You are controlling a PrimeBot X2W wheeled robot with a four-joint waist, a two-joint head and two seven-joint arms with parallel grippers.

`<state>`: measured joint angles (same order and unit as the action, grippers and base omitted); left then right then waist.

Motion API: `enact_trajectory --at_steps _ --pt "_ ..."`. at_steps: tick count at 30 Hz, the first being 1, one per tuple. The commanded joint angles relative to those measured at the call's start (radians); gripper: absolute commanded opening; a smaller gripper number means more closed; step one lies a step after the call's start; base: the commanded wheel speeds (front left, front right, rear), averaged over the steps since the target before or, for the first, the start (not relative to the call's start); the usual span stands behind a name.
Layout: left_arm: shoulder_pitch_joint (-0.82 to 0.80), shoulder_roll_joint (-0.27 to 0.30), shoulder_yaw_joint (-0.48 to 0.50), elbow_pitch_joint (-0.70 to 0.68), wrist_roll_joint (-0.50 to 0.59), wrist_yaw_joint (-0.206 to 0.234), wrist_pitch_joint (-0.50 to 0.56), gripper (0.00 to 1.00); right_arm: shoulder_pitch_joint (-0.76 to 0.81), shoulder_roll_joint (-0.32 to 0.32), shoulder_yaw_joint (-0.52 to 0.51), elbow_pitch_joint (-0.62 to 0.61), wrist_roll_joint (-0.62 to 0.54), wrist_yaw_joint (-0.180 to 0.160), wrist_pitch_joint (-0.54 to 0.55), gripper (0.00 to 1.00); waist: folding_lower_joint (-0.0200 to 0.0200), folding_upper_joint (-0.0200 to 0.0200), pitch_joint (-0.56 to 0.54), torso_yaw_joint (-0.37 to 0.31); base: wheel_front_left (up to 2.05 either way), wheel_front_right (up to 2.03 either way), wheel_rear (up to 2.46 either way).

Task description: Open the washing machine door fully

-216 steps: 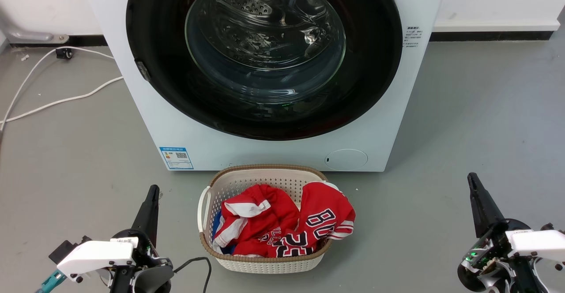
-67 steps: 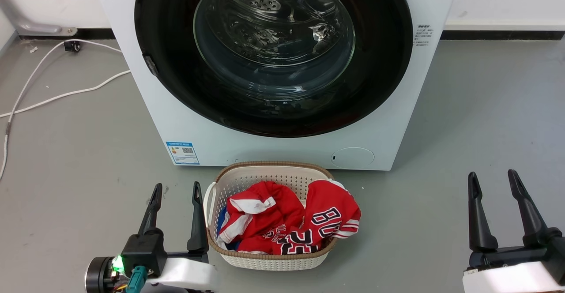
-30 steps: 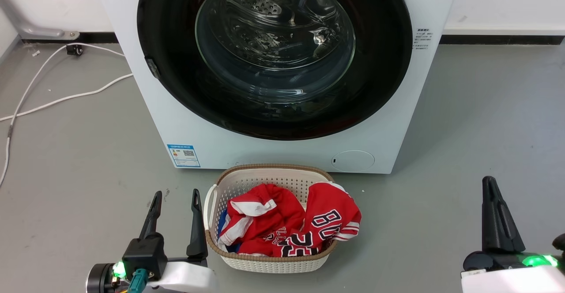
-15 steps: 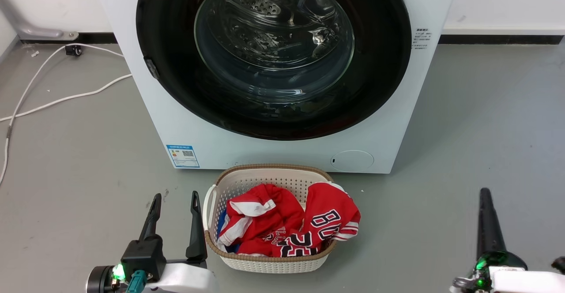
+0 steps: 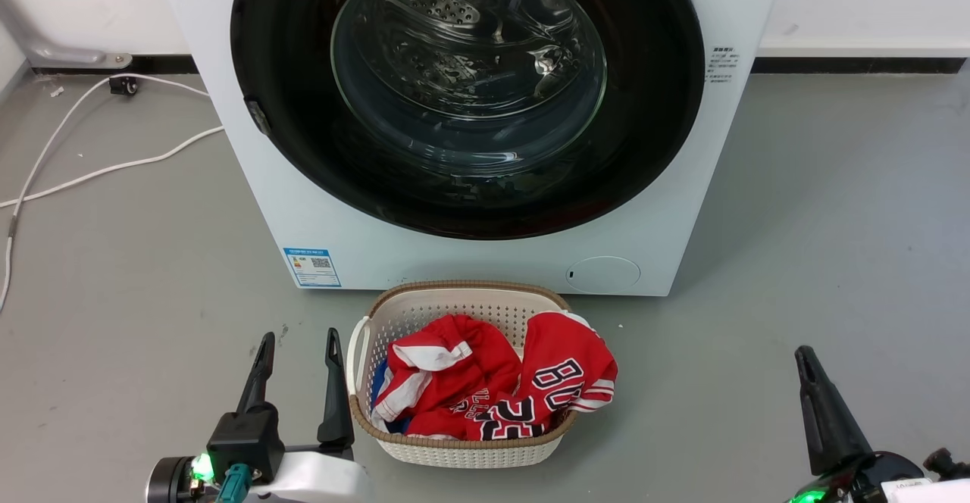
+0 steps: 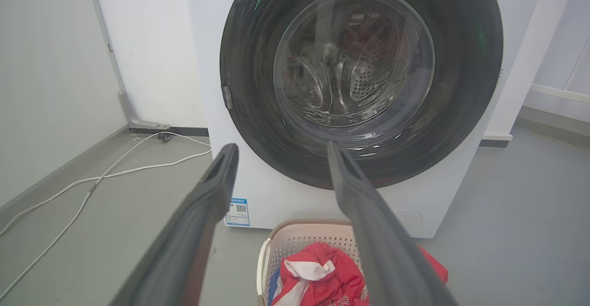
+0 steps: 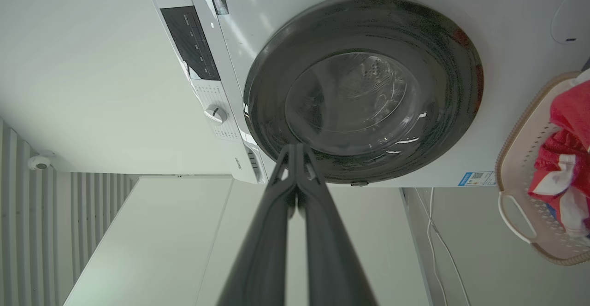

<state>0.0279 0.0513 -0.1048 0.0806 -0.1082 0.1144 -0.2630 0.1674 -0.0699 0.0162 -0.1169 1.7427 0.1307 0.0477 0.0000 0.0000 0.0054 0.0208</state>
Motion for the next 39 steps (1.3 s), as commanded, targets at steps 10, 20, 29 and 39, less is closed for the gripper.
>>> enact_trajectory --at_steps 10,20,29,39 --pt "0.008 -0.001 0.003 -0.004 0.013 0.007 -0.003 1.0 -0.011 0.016 -0.044 0.063 -0.014 0.0 0.041 0.0 0.0 0.0 0.002 0.0 0.0 0.0 0.0" --pt "-0.007 -0.001 -0.003 -0.005 0.026 0.01 -0.003 1.0 -0.041 0.02 -0.054 0.094 -0.012 0.0 0.047 0.0 0.0 0.0 0.018 0.005 0.0 0.0 0.0" --pt "-0.057 -0.001 -0.015 -0.02 0.028 0.01 -0.003 1.0 -0.216 -0.003 -0.175 0.18 0.005 0.0 0.074 0.0 0.0 0.0 0.102 0.024 0.0 0.0 0.0" --pt "-0.156 -0.001 -0.037 -0.047 0.025 0.015 -0.003 1.0 -0.551 -0.134 -0.355 0.379 0.028 0.0 0.121 0.0 0.0 0.0 0.263 0.064 0.0 0.0 0.0"
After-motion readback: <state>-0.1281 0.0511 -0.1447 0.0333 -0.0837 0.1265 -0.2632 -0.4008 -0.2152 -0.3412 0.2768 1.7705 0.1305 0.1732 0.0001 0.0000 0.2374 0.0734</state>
